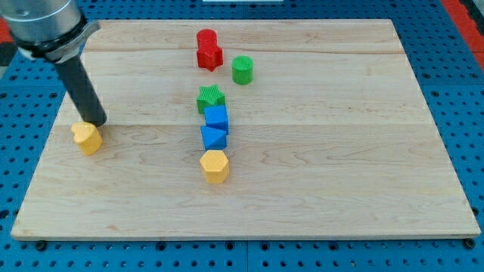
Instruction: Point your arm above the red circle
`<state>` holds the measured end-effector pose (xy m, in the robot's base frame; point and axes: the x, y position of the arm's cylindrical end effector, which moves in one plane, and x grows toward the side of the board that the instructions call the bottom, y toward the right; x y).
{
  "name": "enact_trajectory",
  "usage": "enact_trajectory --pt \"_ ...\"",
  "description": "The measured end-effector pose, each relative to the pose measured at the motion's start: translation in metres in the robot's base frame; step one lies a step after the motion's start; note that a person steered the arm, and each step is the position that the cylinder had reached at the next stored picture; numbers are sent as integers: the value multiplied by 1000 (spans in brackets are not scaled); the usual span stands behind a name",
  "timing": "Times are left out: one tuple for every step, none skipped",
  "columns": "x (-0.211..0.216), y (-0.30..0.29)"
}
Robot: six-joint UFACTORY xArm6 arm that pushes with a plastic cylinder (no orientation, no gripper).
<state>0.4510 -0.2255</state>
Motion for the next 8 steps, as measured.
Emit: enact_trajectory --pt "26 0" --pt "62 -1" --pt "94 4" --pt "31 26" --pt "-47 41" --pt "-76 41" --pt "-76 41" --pt "-99 62"
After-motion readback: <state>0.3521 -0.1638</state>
